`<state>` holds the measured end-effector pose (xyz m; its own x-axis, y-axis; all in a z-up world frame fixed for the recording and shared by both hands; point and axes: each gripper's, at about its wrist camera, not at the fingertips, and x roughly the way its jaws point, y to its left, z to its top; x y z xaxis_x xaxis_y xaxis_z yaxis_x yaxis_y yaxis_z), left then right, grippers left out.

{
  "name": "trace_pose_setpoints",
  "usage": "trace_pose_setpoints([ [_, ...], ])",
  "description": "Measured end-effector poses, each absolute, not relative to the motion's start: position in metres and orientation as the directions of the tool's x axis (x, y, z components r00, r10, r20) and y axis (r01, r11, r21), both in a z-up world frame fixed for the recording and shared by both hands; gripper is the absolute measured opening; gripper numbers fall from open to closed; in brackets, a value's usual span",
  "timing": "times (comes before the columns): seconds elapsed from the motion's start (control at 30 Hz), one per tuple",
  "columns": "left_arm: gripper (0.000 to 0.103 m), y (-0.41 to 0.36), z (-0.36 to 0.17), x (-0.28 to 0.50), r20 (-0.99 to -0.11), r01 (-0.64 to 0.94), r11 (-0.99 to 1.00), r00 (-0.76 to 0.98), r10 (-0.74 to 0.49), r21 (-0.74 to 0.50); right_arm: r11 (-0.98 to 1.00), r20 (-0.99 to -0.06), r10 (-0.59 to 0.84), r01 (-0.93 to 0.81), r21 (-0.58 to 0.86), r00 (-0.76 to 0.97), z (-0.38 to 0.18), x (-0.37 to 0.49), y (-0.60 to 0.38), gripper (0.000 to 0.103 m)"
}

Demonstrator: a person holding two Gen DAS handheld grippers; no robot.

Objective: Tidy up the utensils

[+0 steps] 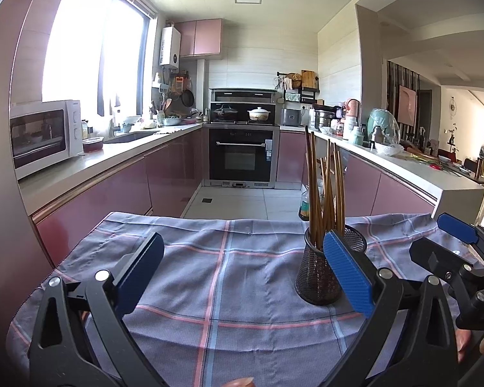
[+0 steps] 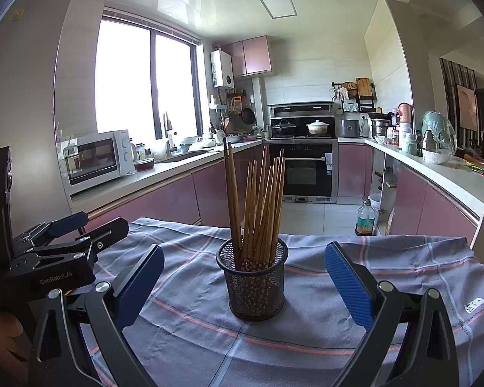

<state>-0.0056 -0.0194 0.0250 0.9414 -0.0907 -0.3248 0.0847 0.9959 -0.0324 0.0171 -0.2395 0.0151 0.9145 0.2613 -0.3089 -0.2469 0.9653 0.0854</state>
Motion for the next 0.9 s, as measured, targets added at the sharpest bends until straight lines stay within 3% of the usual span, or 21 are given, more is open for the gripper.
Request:
trace_pose_setpoints([
  [0.9, 0.097, -0.0188, 0.0281, -0.0119, -0.314, 0.075, 0.997, 0.946, -0.079, -0.025, 0.965, -0.309, 0.264, -0.249, 0.086, 0.914, 0.0145, 0.0131, -0.2394, 0.096],
])
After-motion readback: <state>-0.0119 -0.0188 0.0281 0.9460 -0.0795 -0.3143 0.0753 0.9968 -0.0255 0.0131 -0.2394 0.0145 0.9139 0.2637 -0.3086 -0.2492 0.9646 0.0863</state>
